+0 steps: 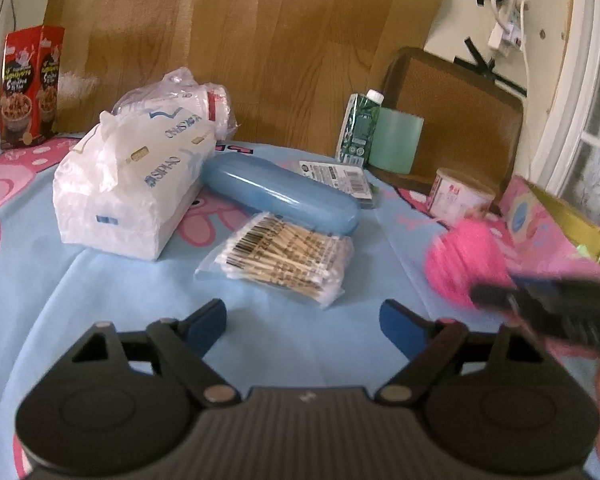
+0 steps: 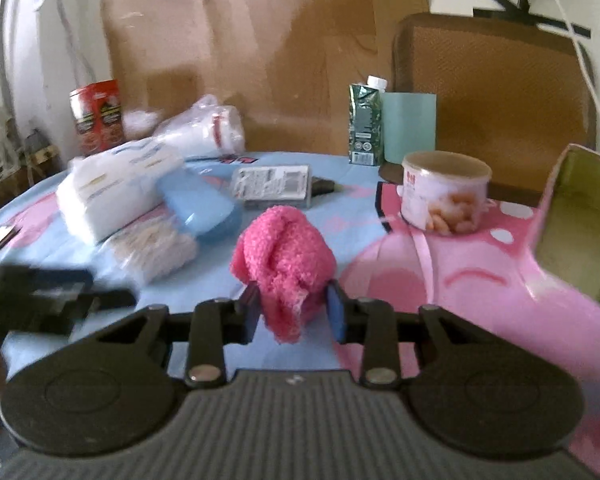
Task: Organize soft objects
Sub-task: 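Carry the pink fluffy toy into the pink tin and open both grippers, then move both open grippers to the blue plastic case on the sheet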
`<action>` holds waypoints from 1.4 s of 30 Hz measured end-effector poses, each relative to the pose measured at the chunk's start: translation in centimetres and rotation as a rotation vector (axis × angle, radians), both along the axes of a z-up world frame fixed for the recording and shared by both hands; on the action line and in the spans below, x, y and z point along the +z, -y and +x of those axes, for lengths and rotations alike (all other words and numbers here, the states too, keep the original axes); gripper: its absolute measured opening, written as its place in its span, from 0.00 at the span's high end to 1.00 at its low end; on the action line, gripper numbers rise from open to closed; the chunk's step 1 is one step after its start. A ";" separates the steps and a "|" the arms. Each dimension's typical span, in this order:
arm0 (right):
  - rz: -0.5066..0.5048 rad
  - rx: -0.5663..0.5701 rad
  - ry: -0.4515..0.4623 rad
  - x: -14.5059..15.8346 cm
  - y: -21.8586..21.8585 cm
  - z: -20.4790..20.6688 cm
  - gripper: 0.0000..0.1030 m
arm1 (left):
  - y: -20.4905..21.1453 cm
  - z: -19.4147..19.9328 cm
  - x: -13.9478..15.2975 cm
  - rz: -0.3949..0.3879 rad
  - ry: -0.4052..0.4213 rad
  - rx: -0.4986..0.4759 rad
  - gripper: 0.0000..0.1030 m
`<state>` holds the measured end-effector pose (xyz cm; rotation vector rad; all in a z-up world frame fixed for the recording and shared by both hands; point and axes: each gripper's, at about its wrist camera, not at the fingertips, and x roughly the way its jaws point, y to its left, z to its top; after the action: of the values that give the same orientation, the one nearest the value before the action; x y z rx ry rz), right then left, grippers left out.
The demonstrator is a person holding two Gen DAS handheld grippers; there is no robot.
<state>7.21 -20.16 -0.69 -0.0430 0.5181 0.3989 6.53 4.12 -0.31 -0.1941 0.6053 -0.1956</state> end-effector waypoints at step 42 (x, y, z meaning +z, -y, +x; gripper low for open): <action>0.177 -0.518 0.397 0.6 11.6 -5.3 0.37 | 13.4 0.3 4.8 -0.099 0.174 -0.395 0.20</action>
<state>1.90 -31.72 -0.13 0.1777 0.0884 -0.0760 6.79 -9.30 4.48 -0.1498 0.4560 -0.6186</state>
